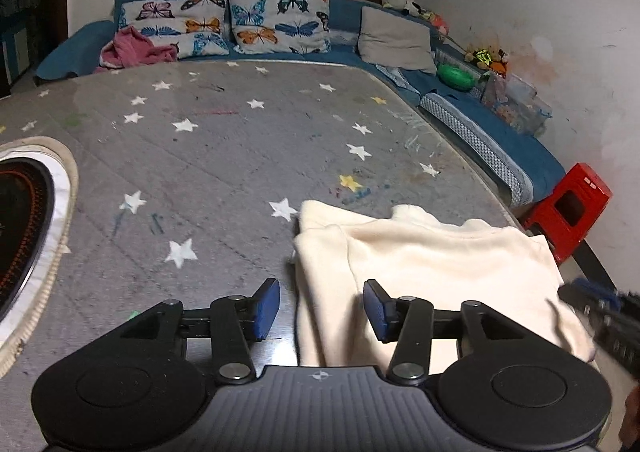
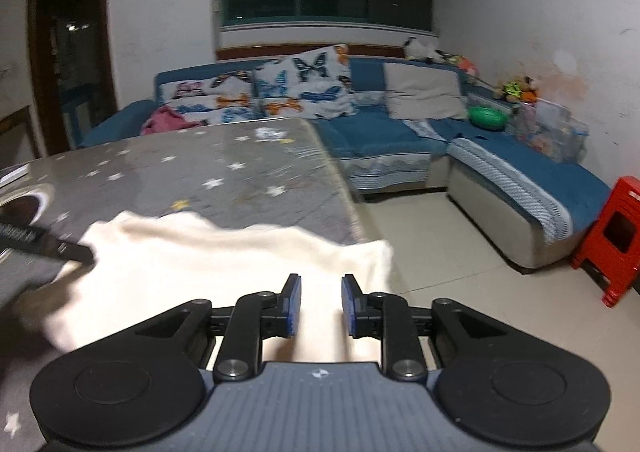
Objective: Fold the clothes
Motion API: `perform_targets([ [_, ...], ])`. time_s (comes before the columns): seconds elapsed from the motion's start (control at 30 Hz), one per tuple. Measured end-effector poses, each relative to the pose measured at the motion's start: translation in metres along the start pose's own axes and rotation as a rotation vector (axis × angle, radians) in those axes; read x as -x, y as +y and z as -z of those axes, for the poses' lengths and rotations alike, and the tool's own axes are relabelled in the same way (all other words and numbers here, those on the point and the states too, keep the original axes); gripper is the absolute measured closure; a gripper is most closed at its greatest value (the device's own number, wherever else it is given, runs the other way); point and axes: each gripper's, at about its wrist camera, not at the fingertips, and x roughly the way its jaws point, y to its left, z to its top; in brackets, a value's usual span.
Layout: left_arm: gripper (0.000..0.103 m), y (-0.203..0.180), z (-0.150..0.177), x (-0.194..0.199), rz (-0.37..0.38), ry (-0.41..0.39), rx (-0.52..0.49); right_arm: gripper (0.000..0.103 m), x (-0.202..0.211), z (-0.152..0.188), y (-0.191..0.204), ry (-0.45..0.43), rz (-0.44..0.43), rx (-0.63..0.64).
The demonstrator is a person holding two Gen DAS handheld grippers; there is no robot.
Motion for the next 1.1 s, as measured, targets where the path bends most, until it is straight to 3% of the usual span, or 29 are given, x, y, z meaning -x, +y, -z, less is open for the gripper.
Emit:
perform_targets([
  [0.13,0.05,-0.002,0.005,0.009,0.01,-0.019,-0.025,0.073,0.005,0.017,0.011,0.016,-0.023,0.024],
  [0.3,0.05,-0.007,0.016,0.01,0.008,-0.018,-0.076,0.072,0.009,0.029,0.015,0.028,-0.024,0.026],
  [0.5,0.048,-0.008,0.022,0.005,-0.003,-0.006,-0.098,0.072,0.011,0.012,0.015,0.015,-0.022,0.023],
  [0.8,0.039,-0.005,0.021,-0.001,-0.008,0.008,-0.11,0.073,-0.035,-0.022,0.014,0.033,-0.031,-0.055],
  [1.1,0.025,-0.003,0.021,-0.001,-0.017,0.016,-0.117,0.073,-0.066,-0.021,0.013,0.07,0.008,-0.062],
])
